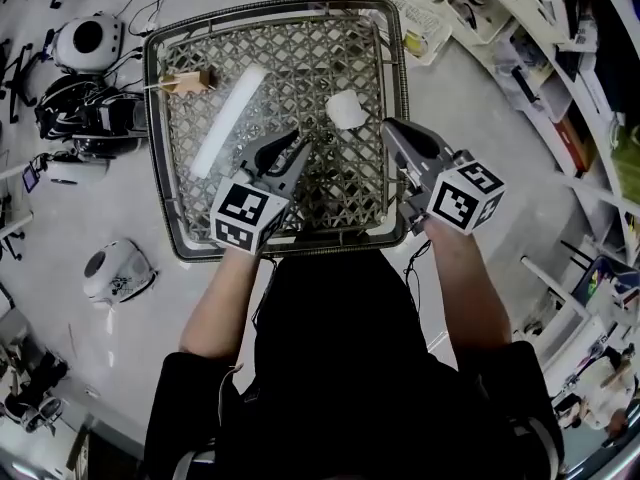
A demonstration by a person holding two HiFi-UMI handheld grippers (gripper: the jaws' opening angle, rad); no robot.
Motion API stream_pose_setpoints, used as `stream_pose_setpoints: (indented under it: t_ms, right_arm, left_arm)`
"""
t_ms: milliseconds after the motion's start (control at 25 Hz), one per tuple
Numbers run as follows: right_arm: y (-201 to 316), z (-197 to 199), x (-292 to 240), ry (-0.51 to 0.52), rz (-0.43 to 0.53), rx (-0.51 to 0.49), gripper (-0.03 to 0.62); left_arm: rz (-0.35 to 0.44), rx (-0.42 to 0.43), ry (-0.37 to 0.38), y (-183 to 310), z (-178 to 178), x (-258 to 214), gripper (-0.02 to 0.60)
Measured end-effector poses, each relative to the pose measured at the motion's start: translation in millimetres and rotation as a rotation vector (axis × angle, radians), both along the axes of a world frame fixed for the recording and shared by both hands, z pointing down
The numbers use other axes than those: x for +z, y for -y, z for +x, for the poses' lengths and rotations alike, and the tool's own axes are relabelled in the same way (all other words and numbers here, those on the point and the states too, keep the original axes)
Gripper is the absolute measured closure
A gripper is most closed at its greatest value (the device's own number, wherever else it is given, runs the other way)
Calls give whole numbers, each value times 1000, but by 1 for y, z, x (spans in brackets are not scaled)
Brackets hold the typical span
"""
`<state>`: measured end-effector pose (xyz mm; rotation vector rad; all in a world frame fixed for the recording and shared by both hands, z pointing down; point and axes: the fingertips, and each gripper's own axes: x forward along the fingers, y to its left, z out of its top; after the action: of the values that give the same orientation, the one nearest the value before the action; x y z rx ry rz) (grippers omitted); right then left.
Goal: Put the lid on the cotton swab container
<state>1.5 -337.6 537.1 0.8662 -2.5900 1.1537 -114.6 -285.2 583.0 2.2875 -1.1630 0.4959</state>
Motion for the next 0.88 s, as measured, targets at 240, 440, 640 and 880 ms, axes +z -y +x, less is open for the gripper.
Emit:
stream_pose_setpoints:
  t_ms: [240,440,640,880]
  right_arm:
    - [8,-9,22,-50,-12,-28,586]
    - [16,-15,41,-87,-23,-29,586]
    - [18,-16,59,-122,-49,-15,586]
    - [21,-23,68,-151,-70,-35,586]
  left_arm:
    - [-23,93,61,10,14,39,452]
    - [-42,165,78,20,25,65,437]
    - [-55,235,114,27,33,85,426]
    - [-73,285,138,30,42,100,426]
